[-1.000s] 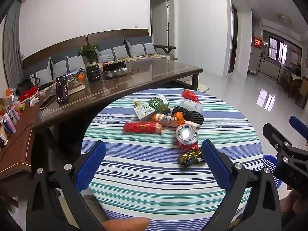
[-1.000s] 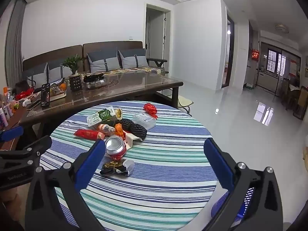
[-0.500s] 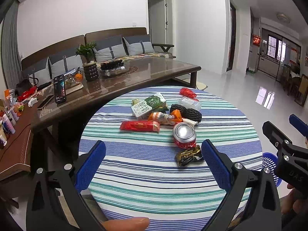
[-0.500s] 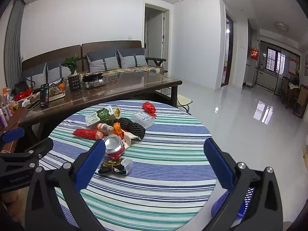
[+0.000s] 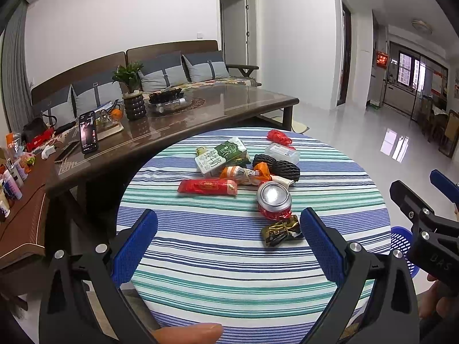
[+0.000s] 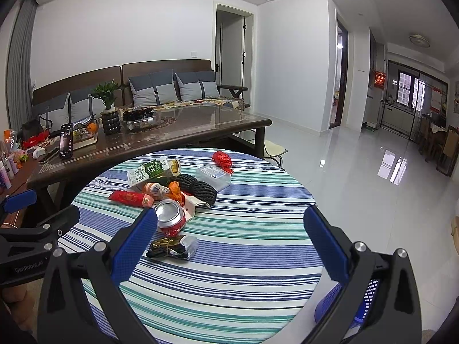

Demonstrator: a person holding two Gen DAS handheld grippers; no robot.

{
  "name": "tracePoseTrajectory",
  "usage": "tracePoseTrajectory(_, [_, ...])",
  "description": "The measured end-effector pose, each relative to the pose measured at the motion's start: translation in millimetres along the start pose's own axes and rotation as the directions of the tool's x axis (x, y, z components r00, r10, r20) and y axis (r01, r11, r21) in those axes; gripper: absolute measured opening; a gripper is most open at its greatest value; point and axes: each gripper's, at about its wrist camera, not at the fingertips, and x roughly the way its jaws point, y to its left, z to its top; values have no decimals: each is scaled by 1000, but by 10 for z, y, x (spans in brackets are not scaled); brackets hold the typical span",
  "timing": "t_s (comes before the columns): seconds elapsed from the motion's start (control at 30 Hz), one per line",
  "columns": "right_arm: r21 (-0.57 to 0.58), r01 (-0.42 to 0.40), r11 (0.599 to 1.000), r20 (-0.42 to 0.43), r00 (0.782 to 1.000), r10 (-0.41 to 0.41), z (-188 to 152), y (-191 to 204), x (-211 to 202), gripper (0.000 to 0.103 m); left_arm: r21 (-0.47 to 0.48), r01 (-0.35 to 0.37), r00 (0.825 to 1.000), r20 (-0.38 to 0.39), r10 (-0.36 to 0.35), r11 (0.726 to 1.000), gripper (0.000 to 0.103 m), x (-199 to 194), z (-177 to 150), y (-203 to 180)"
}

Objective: Collect trash

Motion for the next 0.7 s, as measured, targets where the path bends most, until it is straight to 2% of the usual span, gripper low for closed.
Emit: tracePoseTrajectory(0.7, [2, 1, 1000, 7, 1000, -1, 14, -11, -39, 98, 2, 4, 1000, 0, -4, 1000, 98, 8, -5, -5])
